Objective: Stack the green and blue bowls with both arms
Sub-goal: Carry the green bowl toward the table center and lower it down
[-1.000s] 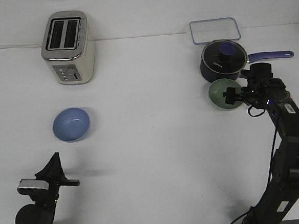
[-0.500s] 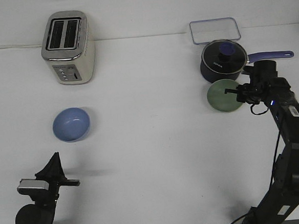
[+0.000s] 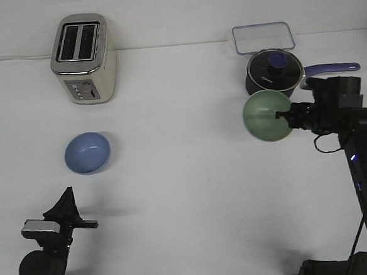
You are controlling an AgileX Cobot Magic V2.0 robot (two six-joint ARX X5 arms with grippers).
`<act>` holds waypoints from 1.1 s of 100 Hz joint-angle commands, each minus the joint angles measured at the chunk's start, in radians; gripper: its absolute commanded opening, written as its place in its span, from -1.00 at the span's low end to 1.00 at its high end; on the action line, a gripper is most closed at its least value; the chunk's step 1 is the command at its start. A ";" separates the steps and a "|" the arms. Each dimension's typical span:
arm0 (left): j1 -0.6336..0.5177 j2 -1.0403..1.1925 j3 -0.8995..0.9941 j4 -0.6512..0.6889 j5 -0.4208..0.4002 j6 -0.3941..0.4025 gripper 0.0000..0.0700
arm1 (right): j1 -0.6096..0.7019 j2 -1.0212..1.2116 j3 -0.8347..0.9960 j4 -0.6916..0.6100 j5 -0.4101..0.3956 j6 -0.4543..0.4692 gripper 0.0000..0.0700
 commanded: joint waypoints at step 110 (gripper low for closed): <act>0.000 -0.001 -0.019 0.014 -0.002 -0.002 -0.96 | 0.720 0.086 -0.341 0.183 0.153 0.076 -1.00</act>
